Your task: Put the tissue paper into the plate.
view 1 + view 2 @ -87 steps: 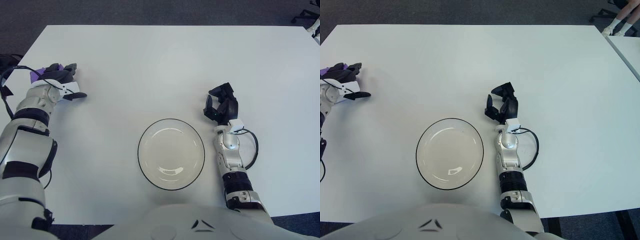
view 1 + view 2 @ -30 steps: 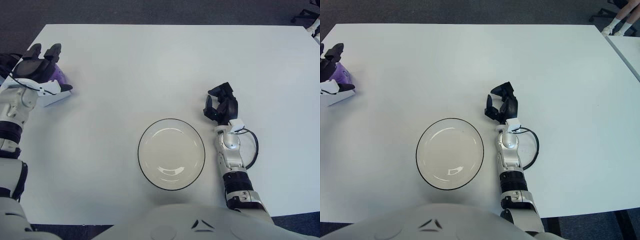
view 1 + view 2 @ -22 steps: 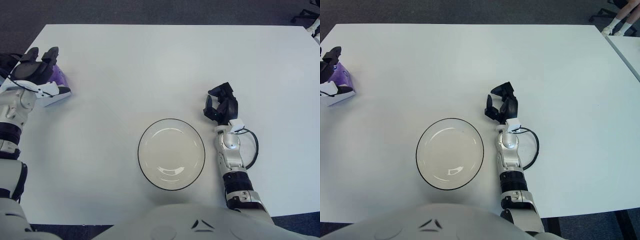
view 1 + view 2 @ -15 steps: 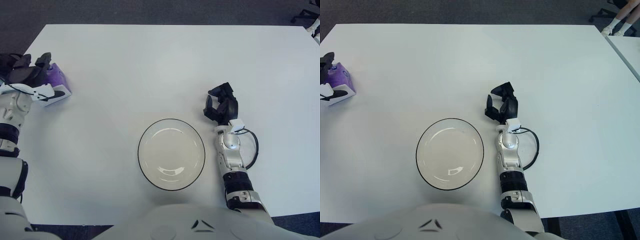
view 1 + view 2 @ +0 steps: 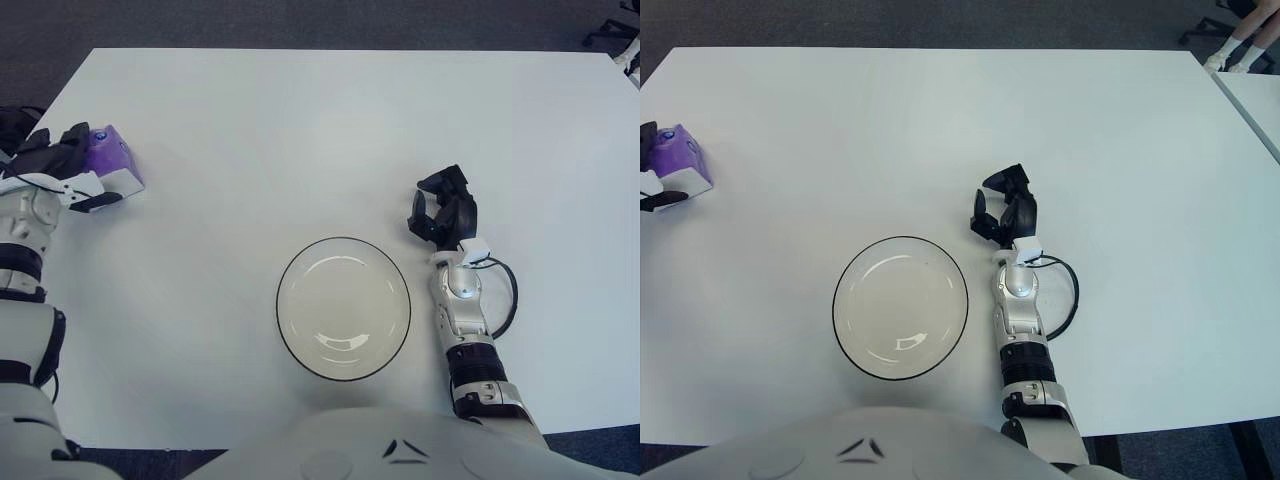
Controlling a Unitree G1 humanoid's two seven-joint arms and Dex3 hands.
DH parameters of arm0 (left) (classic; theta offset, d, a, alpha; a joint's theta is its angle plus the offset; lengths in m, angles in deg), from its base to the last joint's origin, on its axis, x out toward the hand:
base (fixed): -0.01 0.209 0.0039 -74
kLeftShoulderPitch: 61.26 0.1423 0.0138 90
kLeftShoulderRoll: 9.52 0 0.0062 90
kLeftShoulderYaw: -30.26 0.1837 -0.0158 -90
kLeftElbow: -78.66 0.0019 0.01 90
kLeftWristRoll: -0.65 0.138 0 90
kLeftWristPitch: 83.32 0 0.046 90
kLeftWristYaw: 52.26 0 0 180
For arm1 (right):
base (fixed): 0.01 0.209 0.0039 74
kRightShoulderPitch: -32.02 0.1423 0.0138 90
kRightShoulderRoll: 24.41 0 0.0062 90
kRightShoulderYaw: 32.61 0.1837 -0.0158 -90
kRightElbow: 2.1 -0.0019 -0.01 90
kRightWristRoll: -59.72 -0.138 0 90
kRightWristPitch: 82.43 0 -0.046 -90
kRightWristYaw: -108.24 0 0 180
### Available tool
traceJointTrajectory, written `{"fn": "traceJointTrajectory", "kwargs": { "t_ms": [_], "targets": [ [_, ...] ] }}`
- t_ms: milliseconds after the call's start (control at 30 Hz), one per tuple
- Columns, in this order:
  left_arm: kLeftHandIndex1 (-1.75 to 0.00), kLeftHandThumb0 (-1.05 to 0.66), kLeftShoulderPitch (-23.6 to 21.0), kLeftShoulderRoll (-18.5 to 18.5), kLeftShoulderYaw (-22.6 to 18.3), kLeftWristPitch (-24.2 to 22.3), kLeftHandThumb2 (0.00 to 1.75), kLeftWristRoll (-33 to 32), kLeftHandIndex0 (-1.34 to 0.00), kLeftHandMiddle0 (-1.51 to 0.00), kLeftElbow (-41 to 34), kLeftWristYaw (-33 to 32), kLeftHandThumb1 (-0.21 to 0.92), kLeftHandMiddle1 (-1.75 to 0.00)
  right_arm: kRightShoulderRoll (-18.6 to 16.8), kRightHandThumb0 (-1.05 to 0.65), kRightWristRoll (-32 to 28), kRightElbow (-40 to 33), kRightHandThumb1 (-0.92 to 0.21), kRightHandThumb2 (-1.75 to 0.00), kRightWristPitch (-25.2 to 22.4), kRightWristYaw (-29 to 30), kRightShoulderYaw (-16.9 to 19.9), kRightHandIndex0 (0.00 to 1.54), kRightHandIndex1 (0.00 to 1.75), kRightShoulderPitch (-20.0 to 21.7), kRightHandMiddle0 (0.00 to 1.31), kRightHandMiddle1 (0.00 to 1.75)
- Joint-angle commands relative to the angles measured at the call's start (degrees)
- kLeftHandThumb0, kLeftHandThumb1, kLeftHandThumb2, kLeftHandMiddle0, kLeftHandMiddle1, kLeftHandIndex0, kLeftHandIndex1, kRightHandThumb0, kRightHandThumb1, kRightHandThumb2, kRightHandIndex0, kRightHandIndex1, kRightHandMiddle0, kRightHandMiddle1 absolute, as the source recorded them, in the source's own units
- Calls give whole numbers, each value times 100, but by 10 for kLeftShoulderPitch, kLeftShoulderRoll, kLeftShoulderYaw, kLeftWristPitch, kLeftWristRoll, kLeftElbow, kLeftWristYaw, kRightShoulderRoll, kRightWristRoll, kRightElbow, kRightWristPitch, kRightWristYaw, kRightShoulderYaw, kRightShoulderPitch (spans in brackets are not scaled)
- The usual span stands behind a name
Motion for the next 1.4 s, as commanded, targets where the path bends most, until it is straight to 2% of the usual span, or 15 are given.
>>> {"fn": "traceJointTrajectory", "kwargs": {
  "t_ms": [0,567,1133,1367],
  "targets": [
    [0,-101,-7,-1,6,-6,59,0,0,0,9,10,58,0,21,-41,-4,73,-57,-100,-9,1,19,64,154,-79,41,175],
    [0,-99,-36,-25,18,-27,59,-1,0,0,45,36,57,0,17,-41,-12,68,-58,-99,-11,-4,20,63,154,-82,41,175],
    [0,-96,-59,-39,21,-12,61,-5,0,0,68,9,55,0,17,-41,-11,75,-58,-100,-1,-6,19,64,154,-80,41,175],
    [0,-97,-78,-51,45,-19,63,14,0,0,62,12,57,0,17,-41,-10,78,-57,-100,0,-5,19,65,154,-79,41,175]
  ]
}}
